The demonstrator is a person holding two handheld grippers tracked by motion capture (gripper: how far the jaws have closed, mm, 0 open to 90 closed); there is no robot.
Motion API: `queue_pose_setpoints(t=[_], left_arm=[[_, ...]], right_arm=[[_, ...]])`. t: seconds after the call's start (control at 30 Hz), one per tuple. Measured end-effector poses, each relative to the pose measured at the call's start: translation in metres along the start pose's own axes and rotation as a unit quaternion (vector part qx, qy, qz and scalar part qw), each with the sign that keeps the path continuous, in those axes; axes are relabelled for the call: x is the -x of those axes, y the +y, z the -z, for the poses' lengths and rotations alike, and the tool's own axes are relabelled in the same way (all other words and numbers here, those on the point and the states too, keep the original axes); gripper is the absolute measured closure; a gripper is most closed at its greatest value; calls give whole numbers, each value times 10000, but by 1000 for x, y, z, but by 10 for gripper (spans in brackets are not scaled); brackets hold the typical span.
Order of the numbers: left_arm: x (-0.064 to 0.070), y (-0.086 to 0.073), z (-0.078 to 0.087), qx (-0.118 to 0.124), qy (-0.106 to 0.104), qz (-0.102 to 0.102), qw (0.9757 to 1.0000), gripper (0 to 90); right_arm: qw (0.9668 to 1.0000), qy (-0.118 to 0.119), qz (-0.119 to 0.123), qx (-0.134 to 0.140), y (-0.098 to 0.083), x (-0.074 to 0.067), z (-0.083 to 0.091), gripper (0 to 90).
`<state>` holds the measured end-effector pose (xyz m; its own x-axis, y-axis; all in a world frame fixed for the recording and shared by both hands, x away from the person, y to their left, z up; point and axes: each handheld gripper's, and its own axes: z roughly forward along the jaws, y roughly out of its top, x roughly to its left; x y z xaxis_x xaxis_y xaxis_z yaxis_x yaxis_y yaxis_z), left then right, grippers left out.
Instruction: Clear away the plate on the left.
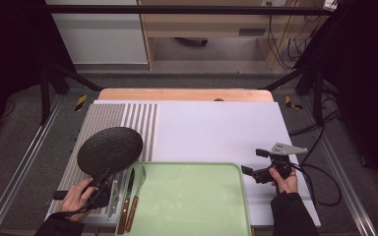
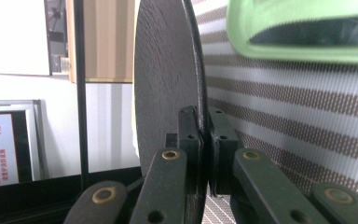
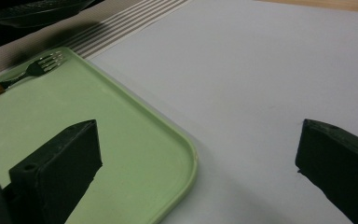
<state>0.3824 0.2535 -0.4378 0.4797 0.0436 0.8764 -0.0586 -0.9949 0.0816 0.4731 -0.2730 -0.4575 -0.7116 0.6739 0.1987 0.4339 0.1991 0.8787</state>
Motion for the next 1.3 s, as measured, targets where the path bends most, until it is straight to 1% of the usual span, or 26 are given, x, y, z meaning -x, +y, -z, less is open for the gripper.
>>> queue_pose_setpoints(t=[0.23, 0.33, 0.4, 0.43, 0.57, 0.6, 0.67, 0.87, 0.9, 0.93, 1.0, 1.03, 1.07, 1.13, 1.23, 1.3], left_arm=[[-5, 13, 9, 84, 20, -9, 10000, 858], [-5, 18, 12, 198, 36, -24, 9998, 858], [-5, 22, 13, 237, 25, -28, 9997, 858], [-6, 25, 14, 223, 13, -73, 9997, 858], [-6, 33, 15, 309, -18, -92, 9995, 858], [-6, 35, 15, 350, -22, -59, 9994, 857], [-6, 39, 17, 348, -27, -87, 9994, 857], [-7, 52, 19, 512, -52, -79, 9986, 858], [-7, 54, 20, 518, -49, -123, 9986, 857], [-7, 56, 20, 562, -53, -109, 9983, 857], [-7, 61, 22, 560, -73, -154, 9983, 857], [-6, 62, 23, 612, -77, -127, 9980, 857], [-6, 64, 24, 612, -86, -150, 9980, 858], [-5, 68, 24, 689, -104, -128, 9975, 857], [-4, 73, 26, 711, -146, -242, 9971, 857], [-2, 76, 26, 754, -170, -228, 9967, 857]], right_arm=[[10000, -5, -8, 4, 0, 0, 0, 2], [10000, -8, -8, 9, 0, 0, 0, 3], [10000, -12, -11, 6, 0, 0, 0, 3], [10000, -9, -10, 7, 0, 0, 0, 3], [10000, -10, -10, 6, 0, 0, 0, 2], [10000, -11, -12, 6, 0, 0, 0, 3], [10000, -11, -12, 7, 0, 0, 1, 2], [10000, -8, -11, 4, 0, 0, 1, 3], [10000, -7, -12, 5, 0, 0, 1, 3], [10000, -8, -12, 5, 0, 0, 1, 2], [10000, -9, -11, 4, 0, 0, 1, 3], [10000, -13, -13, -1, 0, 0, 1, 3], [10000, -11, -12, -2, 0, 0, 1, 3], [10000, -9, -16, -5, 0, 0, 1, 3], [10000, -11, -15, 0, 0, 0, 0, 3], [10000, -16, -13, -4, 0, 0, 1, 3]])
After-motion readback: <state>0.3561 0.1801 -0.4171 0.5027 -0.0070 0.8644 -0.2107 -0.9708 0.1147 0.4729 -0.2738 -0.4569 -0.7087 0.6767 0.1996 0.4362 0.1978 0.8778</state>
